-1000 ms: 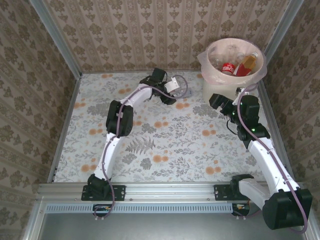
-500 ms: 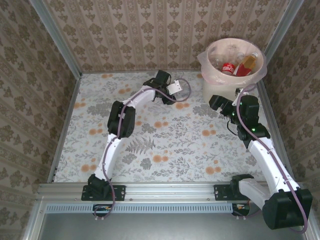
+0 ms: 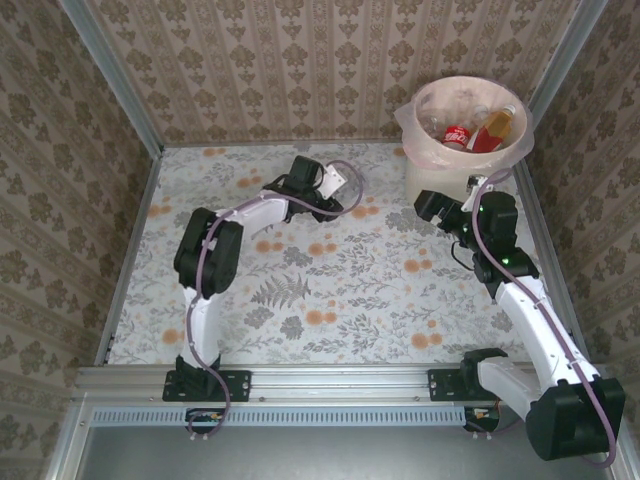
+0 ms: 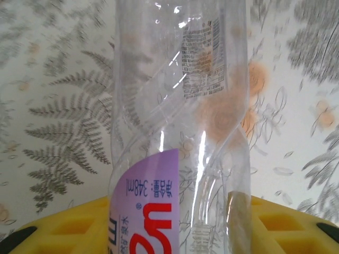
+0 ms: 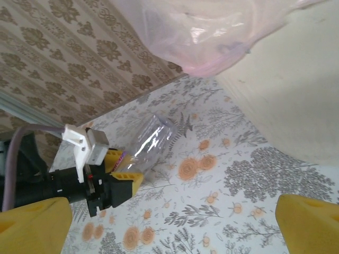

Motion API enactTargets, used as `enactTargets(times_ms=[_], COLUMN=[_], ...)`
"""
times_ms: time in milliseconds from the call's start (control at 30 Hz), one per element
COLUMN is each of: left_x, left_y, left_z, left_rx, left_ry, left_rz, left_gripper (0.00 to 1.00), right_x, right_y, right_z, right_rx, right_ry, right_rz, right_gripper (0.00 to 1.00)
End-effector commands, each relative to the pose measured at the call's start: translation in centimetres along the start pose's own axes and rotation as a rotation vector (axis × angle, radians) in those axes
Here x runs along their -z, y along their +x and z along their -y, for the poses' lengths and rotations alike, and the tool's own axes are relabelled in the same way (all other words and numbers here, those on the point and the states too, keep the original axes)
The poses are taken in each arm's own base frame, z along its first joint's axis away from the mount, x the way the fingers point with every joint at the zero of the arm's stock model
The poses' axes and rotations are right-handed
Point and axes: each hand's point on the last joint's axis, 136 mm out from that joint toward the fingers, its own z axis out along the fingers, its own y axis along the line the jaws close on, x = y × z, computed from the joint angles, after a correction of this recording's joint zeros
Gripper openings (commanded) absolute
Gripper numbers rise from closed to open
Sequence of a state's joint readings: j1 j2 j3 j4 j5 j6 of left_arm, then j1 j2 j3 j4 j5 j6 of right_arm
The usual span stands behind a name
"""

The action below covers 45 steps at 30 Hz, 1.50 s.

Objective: Put the plastic bottles in the bin

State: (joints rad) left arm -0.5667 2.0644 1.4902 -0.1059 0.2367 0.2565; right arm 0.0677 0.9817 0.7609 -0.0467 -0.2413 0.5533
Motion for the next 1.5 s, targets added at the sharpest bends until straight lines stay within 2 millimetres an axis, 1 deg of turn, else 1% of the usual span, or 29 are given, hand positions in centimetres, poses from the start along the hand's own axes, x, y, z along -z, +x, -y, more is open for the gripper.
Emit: enactTargets(times_ms=[0,167,300,467,567,600,667,767,867,967,1033,1133,1267,1333,1467], left_x=[3.1,6.2,8.5,11.7,13.6,14.4,15.9,17.4,18.0,17.9,17.9,17.7,17.6,17.4,17.2], left_y=[-5.0,-7.2,-8.4,-9.0,-9.5,-9.8,-10.3,-10.6,-10.3,-10.0,-10.0,-10.1,-10.4,-10.4,-10.5], left_z=[0.2,1.1,2.5,4.2,5.9,7.1,8.7,10.1,11.3,12.2,12.7,13.2,13.7,13.6,13.6], left_rx=[0.112,0.205,0.275,0.361,0.394,0.389,0.400,0.429,0.436,0.431,0.418,0.402,0.386,0.388,0.395], left_ry=[-0.011,0.028,0.104,0.181,0.289,0.357,0.472,0.571,0.613,0.616,0.613,0.611,0.615,0.608,0.609], left_rz=[0.201,0.314,0.388,0.458,0.500,0.525,0.583,0.640,0.659,0.641,0.635,0.623,0.616,0.618,0.609], left_gripper=[0.43,0.43,0.44,0.44,0.44,0.44,0.44,0.44,0.44,0.44,0.44,0.44,0.44,0.44,0.44], right_x=[0.1,-0.3,-0.3,-0.3,-0.6,-0.8,-1.2,-1.8,-2.4,-3.7,-4.6,-5.5,-6.5,-6.7,-6.9], right_y=[0.0,0.4,0.4,0.2,-0.3,-0.5,-0.8,-1.0,-1.8,-2.2,-1.8,-0.9,0.5,0.9,1.5], right_z=[-1.6,-2.9,-4.7,-7.4,-8.7,-8.9,-9.7,-11.8,-13.3,-13.9,-14.1,-15.0,-15.1,-14.8,-14.4], right_rx=[0.011,0.019,0.044,0.091,0.065,0.039,0.008,-0.004,-0.016,-0.030,-0.025,0.001,0.026,0.027,0.008], right_ry=[-0.076,-0.129,-0.190,-0.269,-0.320,-0.333,-0.373,-0.466,-0.525,-0.517,-0.513,-0.530,-0.514,-0.505,-0.487], right_rz=[0.012,-0.006,0.005,0.021,0.035,0.037,0.032,0.004,-0.003,-0.037,-0.071,-0.120,-0.159,-0.169,-0.192], right_gripper=[1.00,1.00,1.00,1.00,1.00,1.00,1.00,1.00,1.00,1.00,1.00,1.00,1.00,1.00,0.83])
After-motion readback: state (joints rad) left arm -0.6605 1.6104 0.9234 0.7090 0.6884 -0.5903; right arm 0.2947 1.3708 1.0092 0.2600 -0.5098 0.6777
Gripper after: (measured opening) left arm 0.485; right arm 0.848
